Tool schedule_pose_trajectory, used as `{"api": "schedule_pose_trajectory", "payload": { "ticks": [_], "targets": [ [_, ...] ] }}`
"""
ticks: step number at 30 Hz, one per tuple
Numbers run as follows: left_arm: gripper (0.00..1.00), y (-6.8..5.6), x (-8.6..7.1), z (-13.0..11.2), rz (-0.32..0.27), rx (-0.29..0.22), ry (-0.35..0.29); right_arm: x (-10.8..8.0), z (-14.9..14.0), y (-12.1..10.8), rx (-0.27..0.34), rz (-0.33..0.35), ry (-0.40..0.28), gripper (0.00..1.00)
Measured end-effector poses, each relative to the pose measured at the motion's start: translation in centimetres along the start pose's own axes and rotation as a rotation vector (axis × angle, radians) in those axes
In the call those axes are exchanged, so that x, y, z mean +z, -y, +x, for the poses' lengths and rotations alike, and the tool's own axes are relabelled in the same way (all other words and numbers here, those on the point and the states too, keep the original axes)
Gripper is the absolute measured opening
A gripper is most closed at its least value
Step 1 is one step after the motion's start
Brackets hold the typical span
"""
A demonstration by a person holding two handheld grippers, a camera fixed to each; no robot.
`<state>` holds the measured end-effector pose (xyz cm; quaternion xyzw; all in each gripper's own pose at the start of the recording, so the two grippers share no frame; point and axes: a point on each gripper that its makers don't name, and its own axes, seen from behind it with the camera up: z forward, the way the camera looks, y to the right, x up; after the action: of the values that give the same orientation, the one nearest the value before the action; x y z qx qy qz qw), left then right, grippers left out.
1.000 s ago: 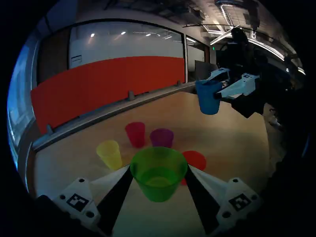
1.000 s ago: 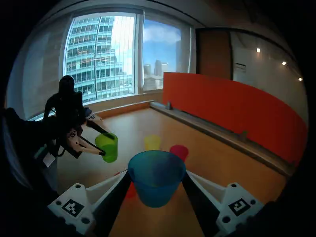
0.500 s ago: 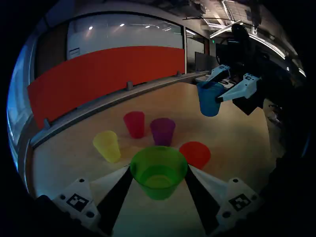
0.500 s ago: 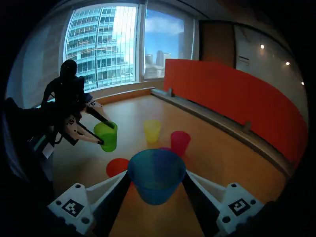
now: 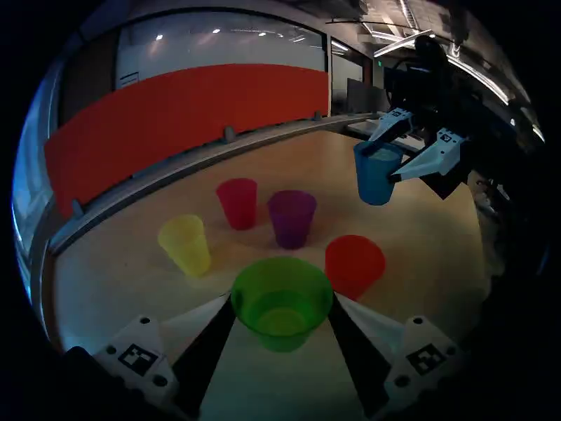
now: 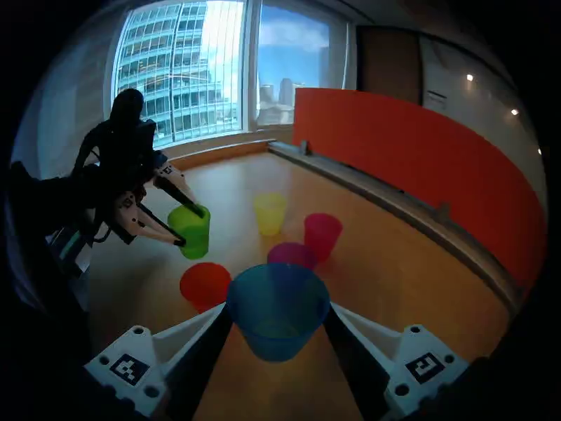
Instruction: Pour water
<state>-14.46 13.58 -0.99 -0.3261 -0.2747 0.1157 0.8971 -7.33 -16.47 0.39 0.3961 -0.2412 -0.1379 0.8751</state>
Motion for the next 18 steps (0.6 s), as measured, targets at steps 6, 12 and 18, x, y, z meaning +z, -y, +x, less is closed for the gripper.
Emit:
{"api": "schedule_pose_trajectory", "payload": {
  "ticks": [6, 12, 18],
  "targets": [
    [0.87, 0.3, 0.8, -0.9, -0.004, 0.002, 0.032, 0.6, -0.6, 0.0, 0.008, 0.007, 0.008, 0.91],
    [0.87, 0.5, 1.5, -1.9, -0.005, 0.008, 0.063, 1.0, -1.0, -0.1, 0.012, 0.01, 0.015, 0.91],
    [0.87, 0.2, 1.9, -2.4, -0.019, 0.005, 0.077, 1.4, -1.2, 0.1, 0.017, 0.017, 0.016, 0.92]
  ]
}}
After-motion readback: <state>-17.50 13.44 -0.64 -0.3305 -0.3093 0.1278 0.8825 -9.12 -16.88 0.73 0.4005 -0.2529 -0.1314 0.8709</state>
